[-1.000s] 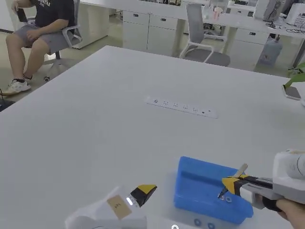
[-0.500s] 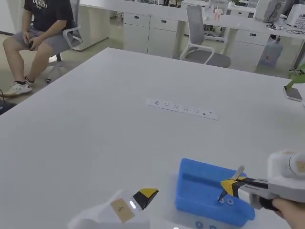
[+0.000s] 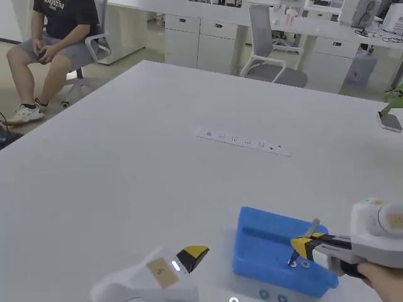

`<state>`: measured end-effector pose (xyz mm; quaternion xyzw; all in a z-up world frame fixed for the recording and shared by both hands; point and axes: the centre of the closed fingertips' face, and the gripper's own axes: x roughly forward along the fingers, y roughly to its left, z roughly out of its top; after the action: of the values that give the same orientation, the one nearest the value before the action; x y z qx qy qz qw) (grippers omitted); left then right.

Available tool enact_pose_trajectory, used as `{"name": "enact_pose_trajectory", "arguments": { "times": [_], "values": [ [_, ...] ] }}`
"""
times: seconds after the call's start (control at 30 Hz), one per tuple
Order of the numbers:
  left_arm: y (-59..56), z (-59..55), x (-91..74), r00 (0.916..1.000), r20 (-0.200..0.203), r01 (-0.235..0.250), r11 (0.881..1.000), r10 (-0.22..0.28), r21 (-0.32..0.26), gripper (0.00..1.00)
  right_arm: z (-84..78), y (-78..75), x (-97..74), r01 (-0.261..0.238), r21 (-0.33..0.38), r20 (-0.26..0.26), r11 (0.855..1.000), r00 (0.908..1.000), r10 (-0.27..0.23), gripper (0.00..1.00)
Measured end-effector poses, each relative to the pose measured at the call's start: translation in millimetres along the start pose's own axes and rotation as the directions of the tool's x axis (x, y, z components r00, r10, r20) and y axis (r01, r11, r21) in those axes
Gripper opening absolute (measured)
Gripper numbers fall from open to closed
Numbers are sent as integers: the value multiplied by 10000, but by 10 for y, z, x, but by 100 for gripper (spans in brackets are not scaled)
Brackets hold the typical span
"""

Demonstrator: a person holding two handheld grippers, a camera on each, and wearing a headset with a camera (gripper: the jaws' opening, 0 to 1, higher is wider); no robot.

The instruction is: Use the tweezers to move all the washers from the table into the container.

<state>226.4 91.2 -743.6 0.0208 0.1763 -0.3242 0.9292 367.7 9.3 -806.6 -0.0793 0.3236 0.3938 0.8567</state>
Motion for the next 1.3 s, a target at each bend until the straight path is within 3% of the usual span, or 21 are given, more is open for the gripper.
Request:
{"name": "enact_pose_trajectory", "arguments": {
  "times": [0.63, 1.3],
  "values": [
    [5, -17, 5, 10000, -90, 6, 10000, -5, 33, 78, 25, -18, -22, -43, -47, 182, 10000, 9998, 44, 4],
    [-36, -30, 19, 9996, -224, 150, 9999, -149, 65, 77, 259, 250, -348, -195, 23, 1188, 9998, 9927, 191, 4]
  ]
}}
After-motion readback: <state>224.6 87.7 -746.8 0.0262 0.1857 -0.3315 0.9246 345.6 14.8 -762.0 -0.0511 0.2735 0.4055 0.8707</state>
